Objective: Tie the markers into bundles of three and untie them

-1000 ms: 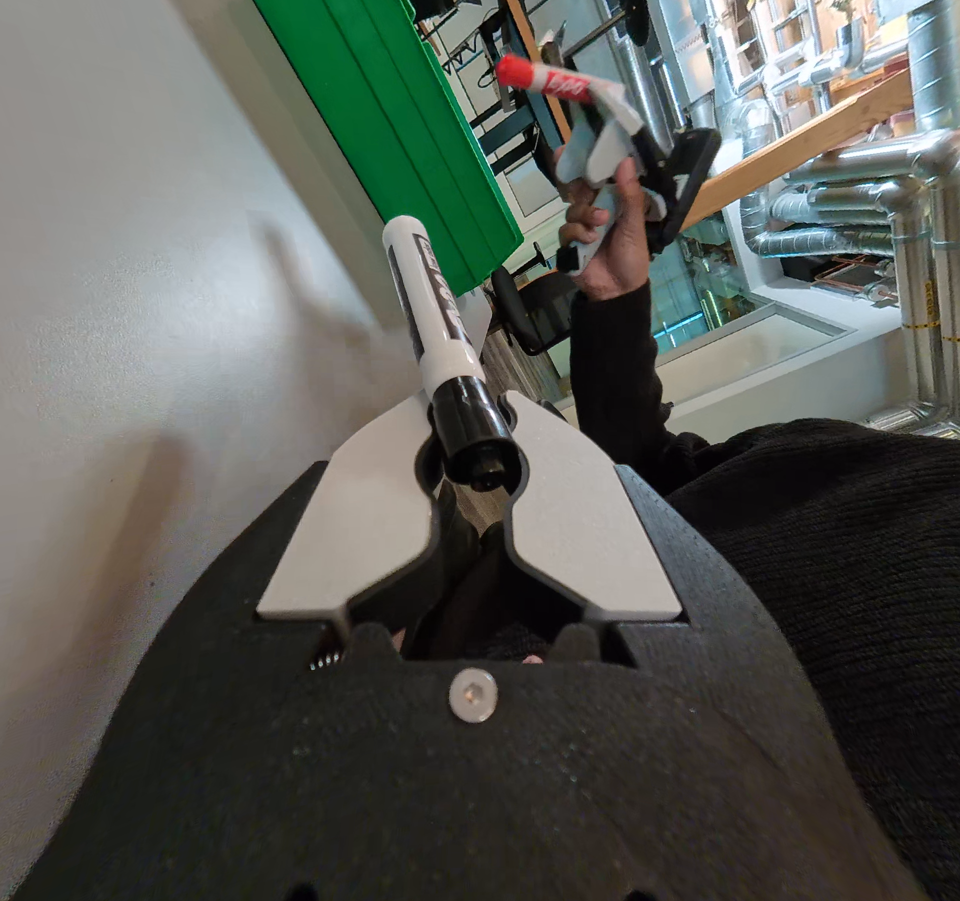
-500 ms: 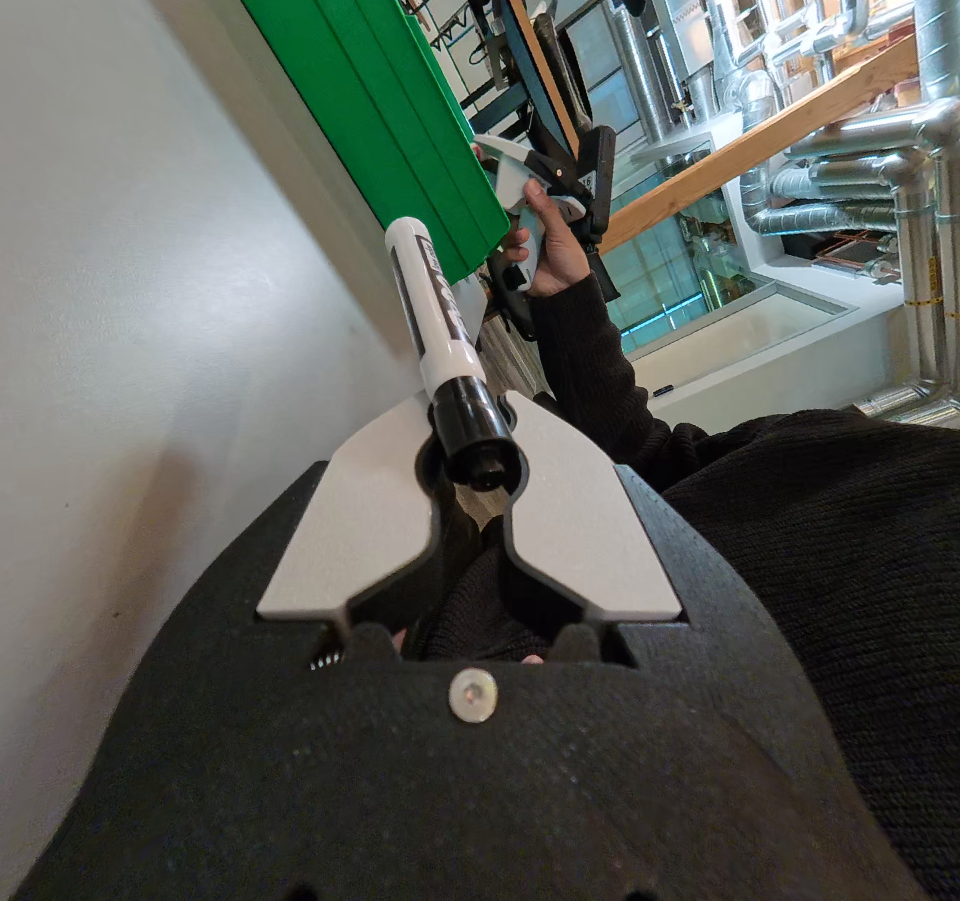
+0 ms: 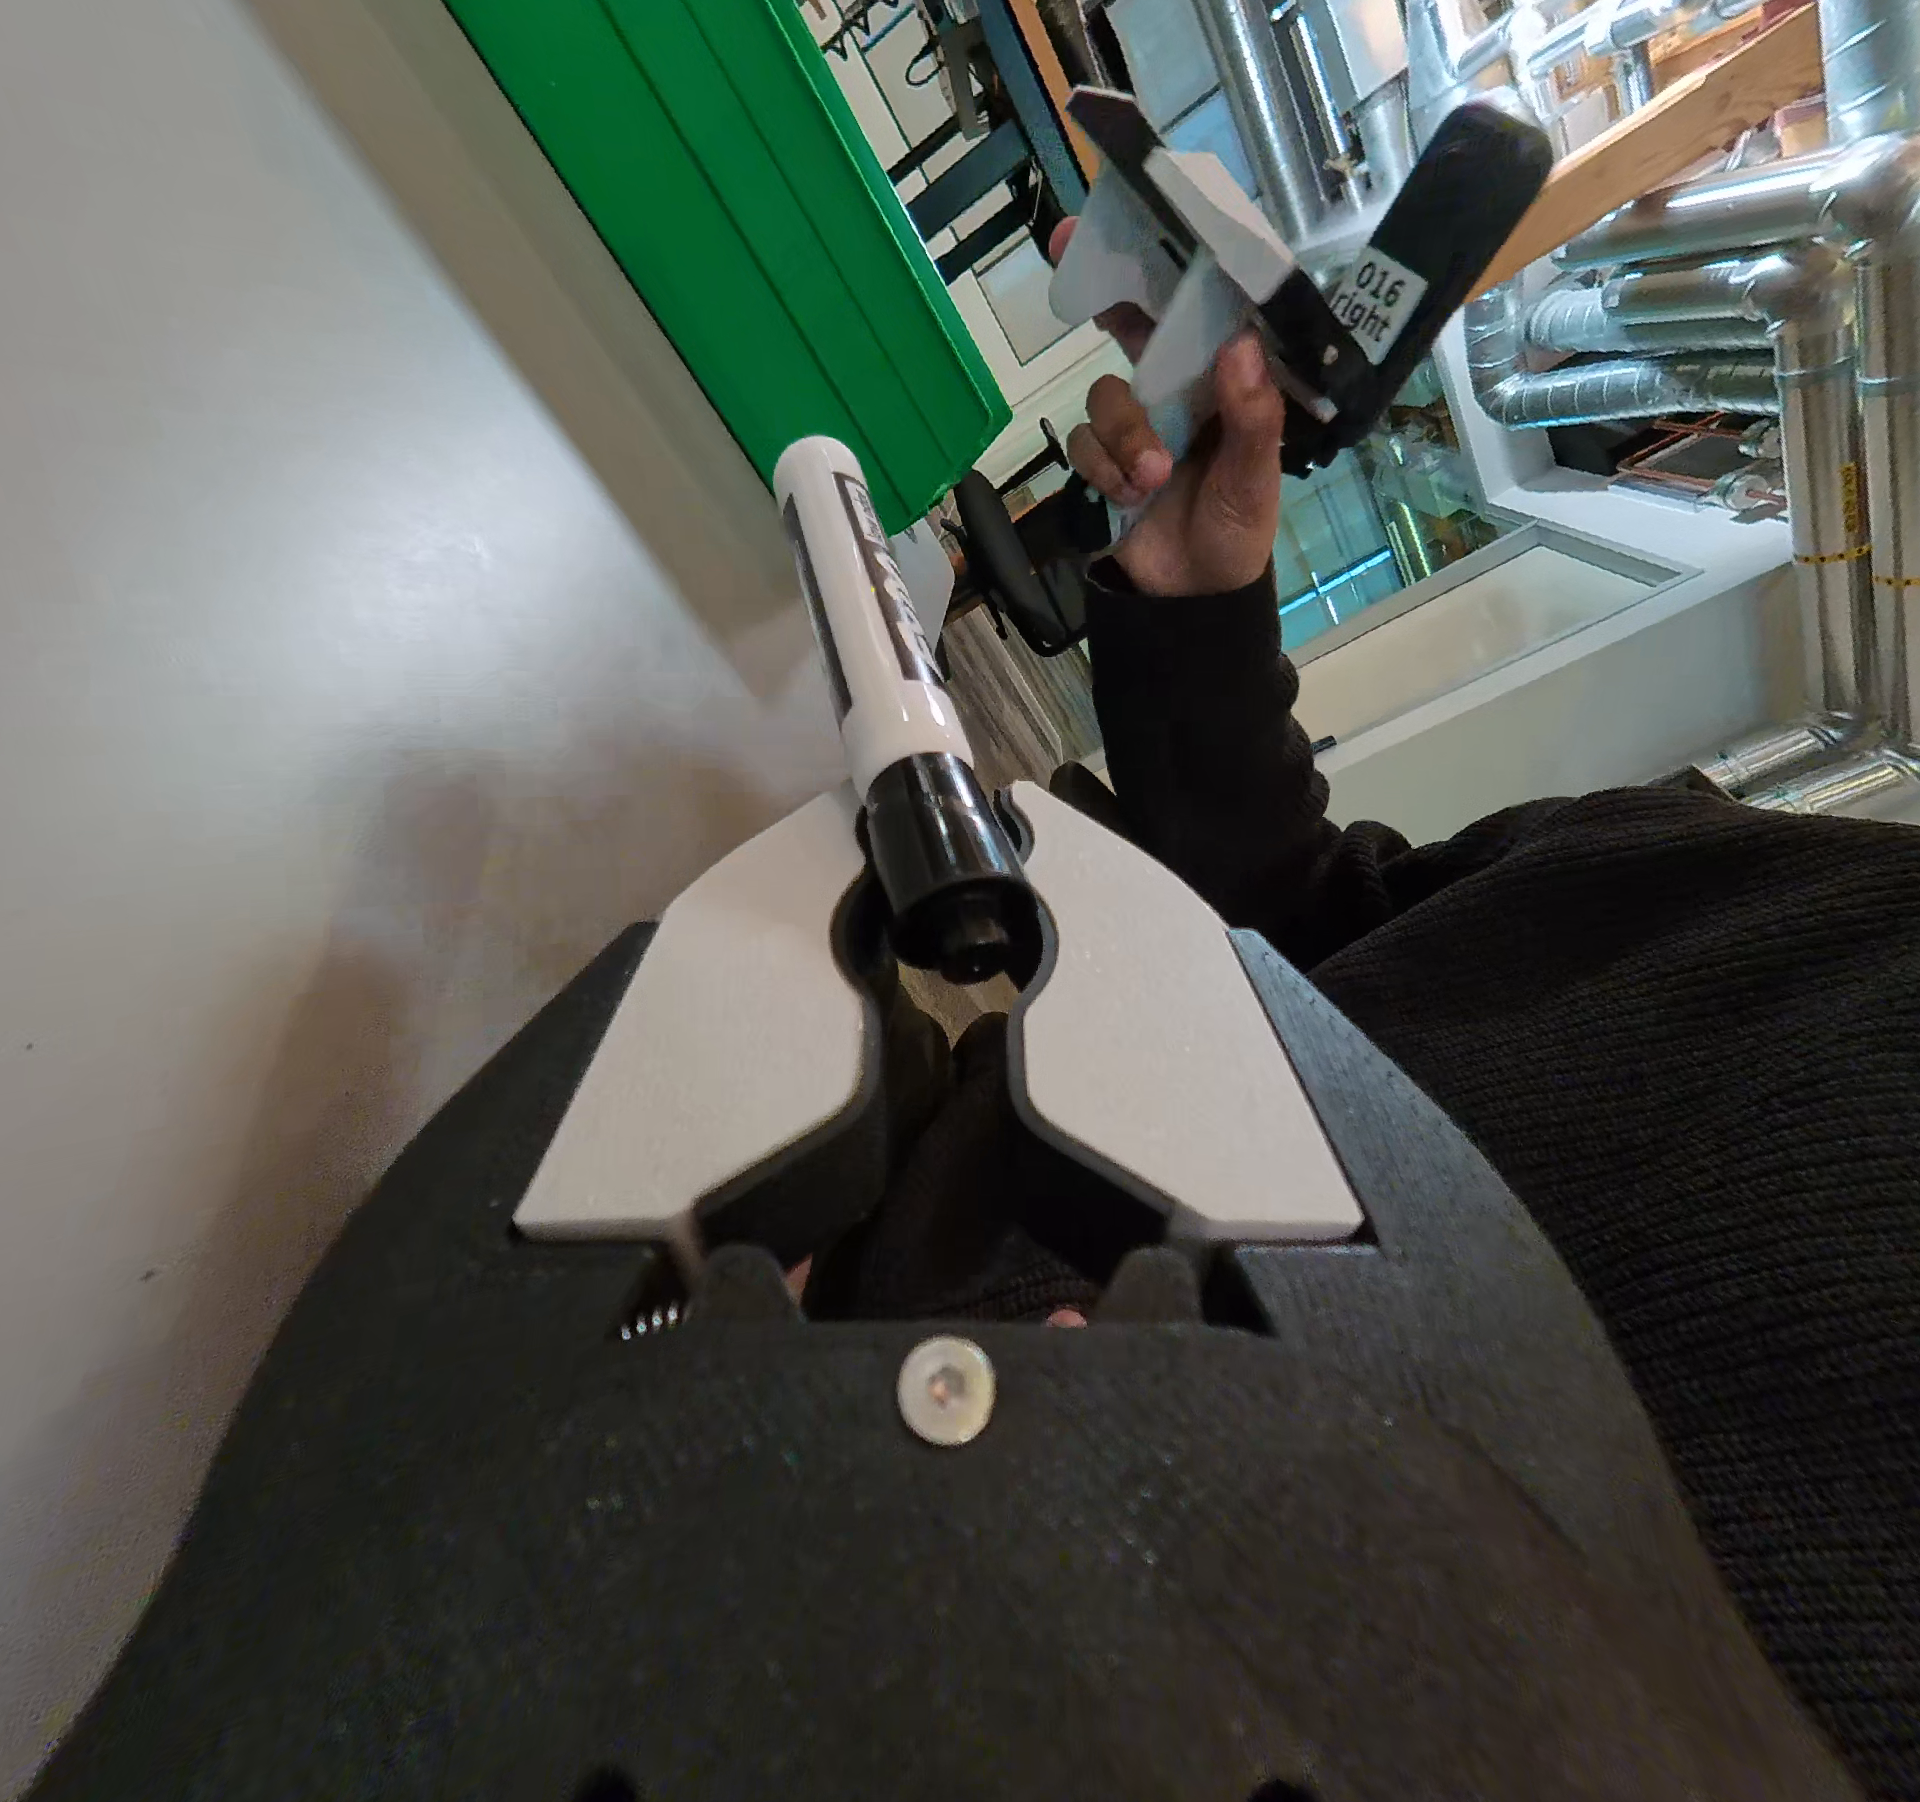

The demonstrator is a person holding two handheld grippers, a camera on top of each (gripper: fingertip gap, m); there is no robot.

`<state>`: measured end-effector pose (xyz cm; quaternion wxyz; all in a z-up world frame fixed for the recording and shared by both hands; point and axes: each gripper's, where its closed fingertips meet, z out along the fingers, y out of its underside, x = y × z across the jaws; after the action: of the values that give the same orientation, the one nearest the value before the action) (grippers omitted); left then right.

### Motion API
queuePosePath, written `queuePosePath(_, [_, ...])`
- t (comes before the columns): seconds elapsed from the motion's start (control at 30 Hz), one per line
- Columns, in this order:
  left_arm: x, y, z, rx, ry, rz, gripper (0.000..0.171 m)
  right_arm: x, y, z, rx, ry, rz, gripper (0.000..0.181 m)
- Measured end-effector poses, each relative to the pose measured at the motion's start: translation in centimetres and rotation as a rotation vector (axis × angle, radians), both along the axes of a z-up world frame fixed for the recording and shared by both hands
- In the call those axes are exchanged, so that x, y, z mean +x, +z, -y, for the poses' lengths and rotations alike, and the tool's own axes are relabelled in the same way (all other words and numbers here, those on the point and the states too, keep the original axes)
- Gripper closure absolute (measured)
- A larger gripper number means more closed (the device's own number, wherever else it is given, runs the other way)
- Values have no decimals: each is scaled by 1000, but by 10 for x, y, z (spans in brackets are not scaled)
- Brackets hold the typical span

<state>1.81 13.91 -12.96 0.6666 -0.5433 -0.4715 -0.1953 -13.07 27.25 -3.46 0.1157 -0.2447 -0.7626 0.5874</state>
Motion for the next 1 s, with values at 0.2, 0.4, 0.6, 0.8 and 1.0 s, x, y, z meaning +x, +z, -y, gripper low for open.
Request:
queuePosePath(0.2, [10,1,-9,-27,-63,-27,154,92,-54,88,374,380,-310,140])
queuePosePath(0.4, [21,0,-21,-44,-133,-38,154,117,-89,99,613,476,-639,146])
queuePosePath(0.6, [27,-3,-28,-59,-172,-37,154,117,-107,97,717,495,-724,158])
queuePosePath(0.8, [15,0,-16,-21,-95,-18,158,96,-92,89,697,386,-690,162])
queuePosePath(1.0, [9,5,-7,33,-56,0,148,13,-17,16,508,-40,-559,161])
